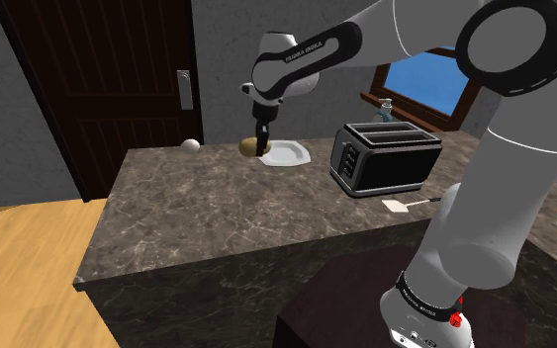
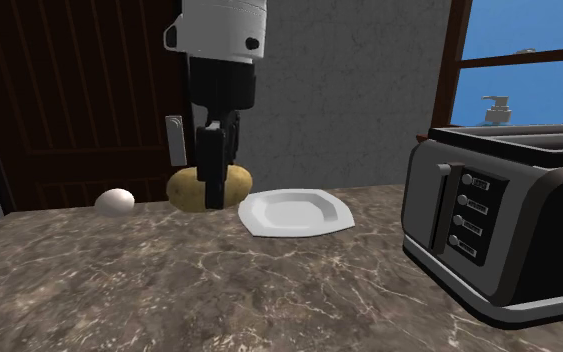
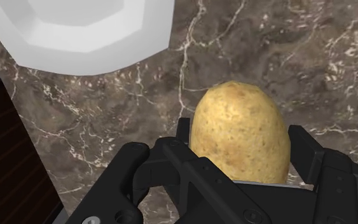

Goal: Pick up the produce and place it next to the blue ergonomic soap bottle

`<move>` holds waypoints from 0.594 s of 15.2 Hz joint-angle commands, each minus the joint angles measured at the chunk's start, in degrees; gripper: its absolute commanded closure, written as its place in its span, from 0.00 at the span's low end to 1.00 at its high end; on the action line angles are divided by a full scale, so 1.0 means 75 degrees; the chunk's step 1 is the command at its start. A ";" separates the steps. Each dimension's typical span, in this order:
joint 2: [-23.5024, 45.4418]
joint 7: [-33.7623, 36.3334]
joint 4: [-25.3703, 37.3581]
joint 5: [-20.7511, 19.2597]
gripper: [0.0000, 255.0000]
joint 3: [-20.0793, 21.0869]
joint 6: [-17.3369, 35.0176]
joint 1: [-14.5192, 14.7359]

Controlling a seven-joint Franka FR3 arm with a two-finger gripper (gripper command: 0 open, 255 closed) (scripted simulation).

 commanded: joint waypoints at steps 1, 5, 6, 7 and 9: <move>-0.0086 0.0039 0.0135 -0.0033 1.00 0.0004 -0.0220 0.0007; -0.0214 0.0081 0.0404 -0.0077 1.00 0.0004 -0.0614 0.0009; -0.0242 0.0091 0.0476 -0.0087 1.00 0.0005 -0.0713 0.0010; -0.0269 0.0100 0.0549 -0.0096 1.00 0.0005 -0.0812 0.0010; -0.0317 0.0117 0.0700 -0.0112 1.00 0.0006 -0.1010 0.0011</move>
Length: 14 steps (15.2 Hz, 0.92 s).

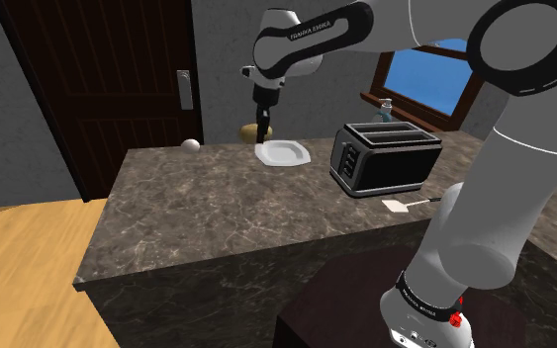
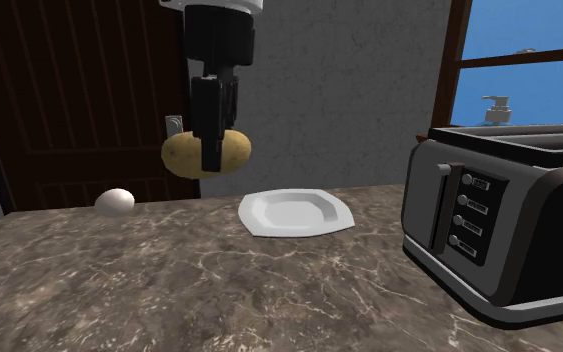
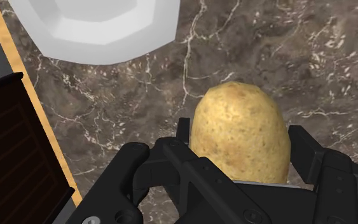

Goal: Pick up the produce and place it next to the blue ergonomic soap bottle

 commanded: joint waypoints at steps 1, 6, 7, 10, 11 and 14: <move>-0.0052 0.0026 0.0171 -0.0019 1.00 0.0004 -0.0223 0.0004; -0.0136 0.0061 0.0589 -0.0049 1.00 0.0006 -0.0723 0.0006; -0.0149 0.0067 0.0678 -0.0053 1.00 0.0007 -0.0824 0.0006; -0.0175 0.0084 0.0956 -0.0064 1.00 0.0007 -0.1127 0.0006; -0.0180 0.0089 0.1053 -0.0067 1.00 0.0008 -0.1229 0.0006; -0.0186 0.0101 0.1354 -0.0072 1.00 0.0007 -0.1536 0.0006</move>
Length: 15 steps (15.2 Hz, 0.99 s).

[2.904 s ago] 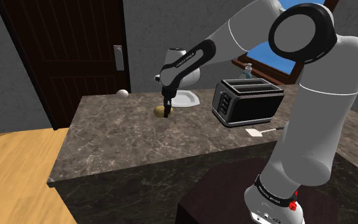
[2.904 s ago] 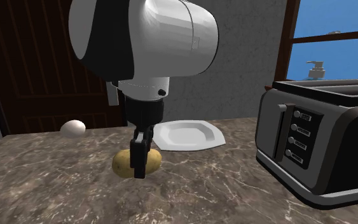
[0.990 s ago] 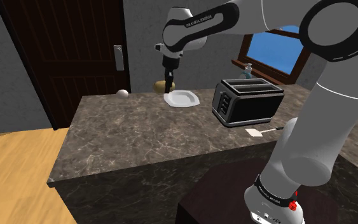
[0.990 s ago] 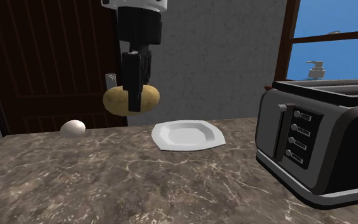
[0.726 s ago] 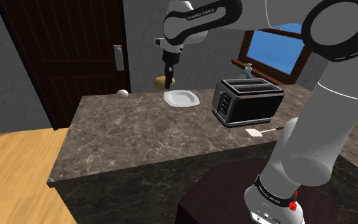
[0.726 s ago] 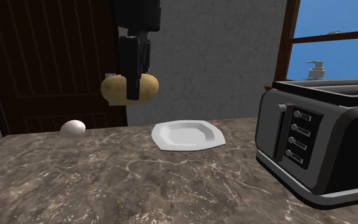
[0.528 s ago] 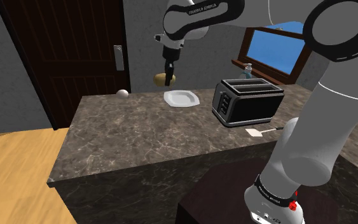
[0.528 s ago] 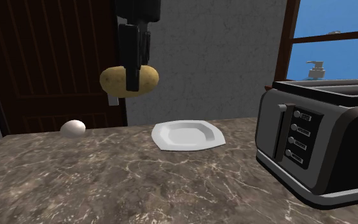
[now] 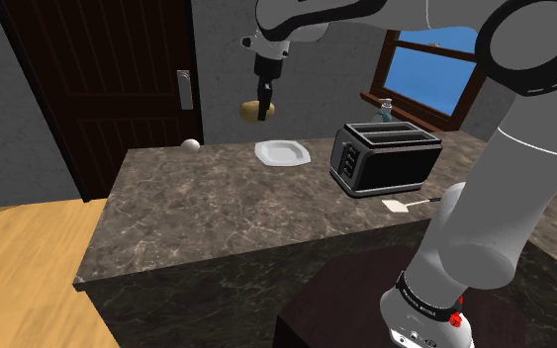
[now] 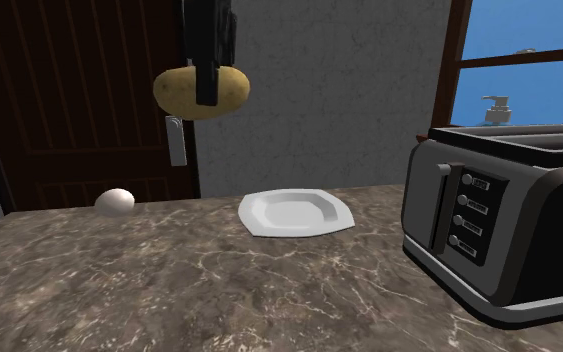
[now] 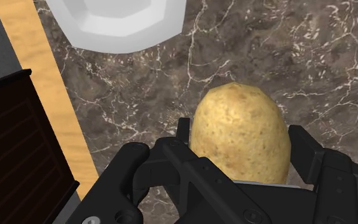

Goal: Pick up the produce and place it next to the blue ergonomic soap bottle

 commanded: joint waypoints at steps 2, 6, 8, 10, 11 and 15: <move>0.0034 0.0023 0.0352 0.0001 1.00 0.0005 -0.0322 0.0005; 0.0065 0.0034 0.0800 0.0003 1.00 0.0003 -0.0739 0.0003; 0.0092 0.0038 0.1038 0.0007 1.00 0.0001 -0.0951 0.0001; 0.0126 0.0041 0.1286 0.0013 1.00 -0.0002 -0.1164 -0.0001; 0.0147 0.0042 0.1414 0.0016 1.00 -0.0004 -0.1272 -0.0002; 0.0249 0.0044 0.1953 0.0036 1.00 -0.0012 -0.1712 -0.0011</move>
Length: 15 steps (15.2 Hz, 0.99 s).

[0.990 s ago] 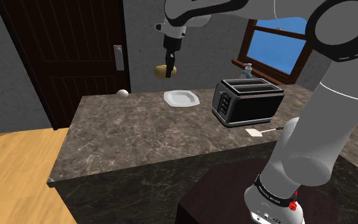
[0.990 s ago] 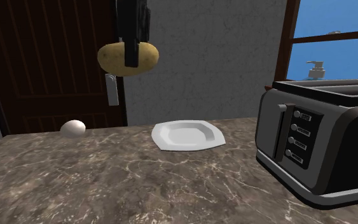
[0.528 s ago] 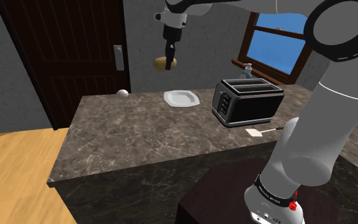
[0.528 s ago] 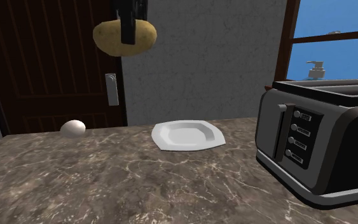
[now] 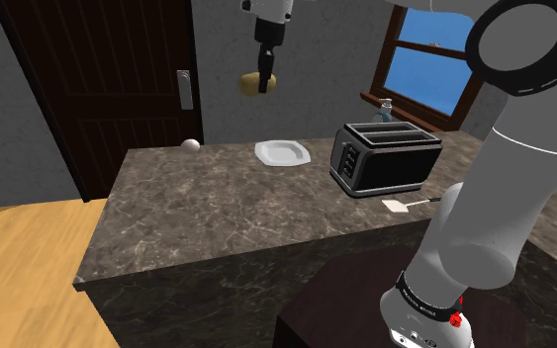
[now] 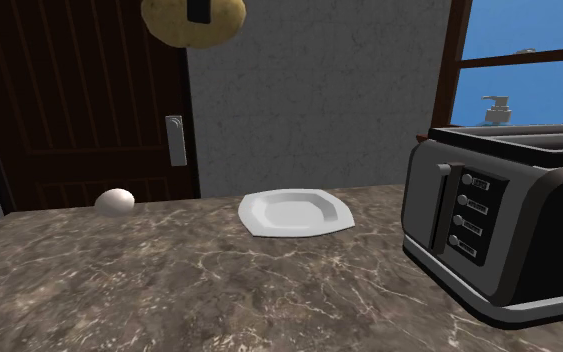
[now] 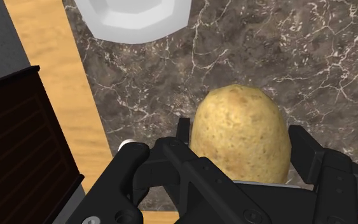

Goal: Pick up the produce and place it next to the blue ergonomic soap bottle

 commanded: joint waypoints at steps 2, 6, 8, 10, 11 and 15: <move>-0.0010 -0.0165 0.0139 0.0016 1.00 -0.0085 -0.0159 -0.0086; -0.0062 -0.0887 0.0087 0.0079 1.00 -0.0450 -0.0194 -0.0441; -0.0038 -0.1256 0.0121 0.0123 1.00 -0.0638 -0.0226 -0.0622; 0.0020 -0.1631 0.0195 0.0177 1.00 -0.0826 -0.0268 -0.0809; 0.0062 -0.1821 0.0247 0.0209 1.00 -0.0921 -0.0293 -0.0905; 0.0323 -0.2592 0.0562 0.0378 1.00 -0.1301 -0.0422 -0.1307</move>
